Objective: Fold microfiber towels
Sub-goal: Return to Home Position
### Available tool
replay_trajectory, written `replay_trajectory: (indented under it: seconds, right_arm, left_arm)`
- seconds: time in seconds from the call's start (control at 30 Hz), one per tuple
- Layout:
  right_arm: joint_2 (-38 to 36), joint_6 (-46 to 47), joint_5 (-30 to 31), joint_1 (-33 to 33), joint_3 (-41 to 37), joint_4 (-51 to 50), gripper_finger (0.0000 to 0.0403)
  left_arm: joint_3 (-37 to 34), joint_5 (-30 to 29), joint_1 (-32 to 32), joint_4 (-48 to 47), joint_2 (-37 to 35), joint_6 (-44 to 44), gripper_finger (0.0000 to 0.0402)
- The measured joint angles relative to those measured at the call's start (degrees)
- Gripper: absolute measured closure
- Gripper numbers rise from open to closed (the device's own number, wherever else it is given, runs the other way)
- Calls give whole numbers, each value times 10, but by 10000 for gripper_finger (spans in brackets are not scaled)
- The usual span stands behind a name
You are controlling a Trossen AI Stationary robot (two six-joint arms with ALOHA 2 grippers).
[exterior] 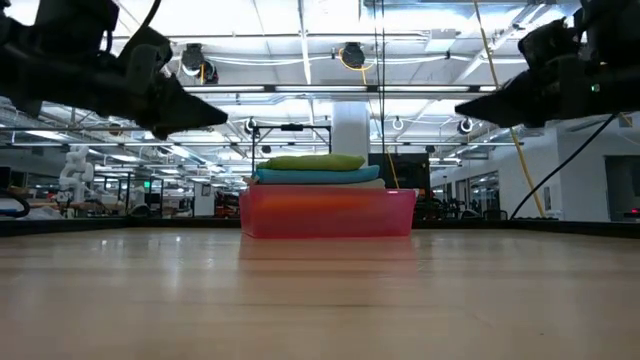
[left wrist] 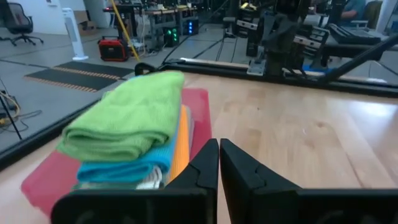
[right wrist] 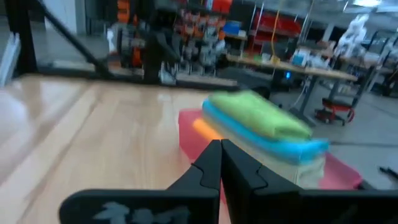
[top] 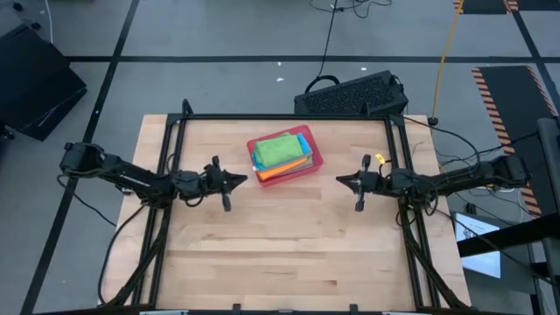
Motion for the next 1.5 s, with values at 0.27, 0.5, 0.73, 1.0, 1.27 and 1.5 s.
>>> replay_trajectory:
  seconds: [0.27,0.5,0.73,1.0,1.27,1.5]
  right_arm:
    - [-10,-18,-2,0,-1,-4,403]
    - [-33,-22,-2,0,-2,-33,403]
    - [-50,-15,-3,0,-2,-54,403]
    - [-81,-43,-7,0,-2,-60,403]
    - [-166,-58,-30,0,-2,-125,403]
    - [-241,-61,-54,0,-2,-182,403]
  left_arm:
    - [-28,51,0,17,0,31,383]
    - [-54,74,18,20,-14,39,383]
    - [-85,103,17,71,-42,40,383]
    - [-85,117,14,70,-42,62,383]
    - [-85,119,14,45,-57,60,383]
    - [-85,120,14,31,-65,46,383]
